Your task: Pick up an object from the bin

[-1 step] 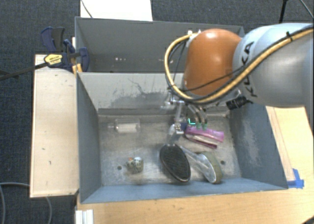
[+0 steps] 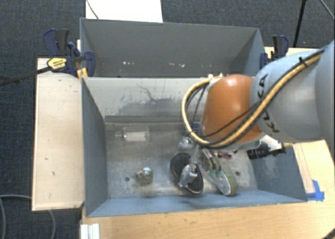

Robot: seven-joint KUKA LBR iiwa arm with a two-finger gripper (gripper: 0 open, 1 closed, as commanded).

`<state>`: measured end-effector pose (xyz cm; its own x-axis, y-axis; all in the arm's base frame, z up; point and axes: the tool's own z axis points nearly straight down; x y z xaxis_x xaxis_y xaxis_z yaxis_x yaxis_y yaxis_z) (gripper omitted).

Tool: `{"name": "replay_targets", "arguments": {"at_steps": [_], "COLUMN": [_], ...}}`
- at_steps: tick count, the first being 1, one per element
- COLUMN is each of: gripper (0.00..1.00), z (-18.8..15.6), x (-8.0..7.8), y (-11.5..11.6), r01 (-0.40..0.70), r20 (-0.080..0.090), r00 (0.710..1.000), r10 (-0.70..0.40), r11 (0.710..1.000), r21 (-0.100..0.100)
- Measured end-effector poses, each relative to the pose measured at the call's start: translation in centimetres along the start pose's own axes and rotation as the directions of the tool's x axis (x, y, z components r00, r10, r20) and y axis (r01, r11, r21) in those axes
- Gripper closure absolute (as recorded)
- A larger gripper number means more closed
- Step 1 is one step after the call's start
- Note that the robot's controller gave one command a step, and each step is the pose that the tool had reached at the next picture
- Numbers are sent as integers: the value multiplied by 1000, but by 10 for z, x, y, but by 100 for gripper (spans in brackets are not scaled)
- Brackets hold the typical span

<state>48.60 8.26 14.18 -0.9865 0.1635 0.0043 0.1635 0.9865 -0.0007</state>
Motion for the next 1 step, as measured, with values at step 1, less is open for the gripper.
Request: {"name": "replay_targets", "arguments": {"at_steps": [1], "gripper": [0], "z": [70], "x": [-34], "y": [-25], "r01": [178], "r20": [9], "r00": [984], "r10": [-178], "r11": [984], "r21": [-2]}}
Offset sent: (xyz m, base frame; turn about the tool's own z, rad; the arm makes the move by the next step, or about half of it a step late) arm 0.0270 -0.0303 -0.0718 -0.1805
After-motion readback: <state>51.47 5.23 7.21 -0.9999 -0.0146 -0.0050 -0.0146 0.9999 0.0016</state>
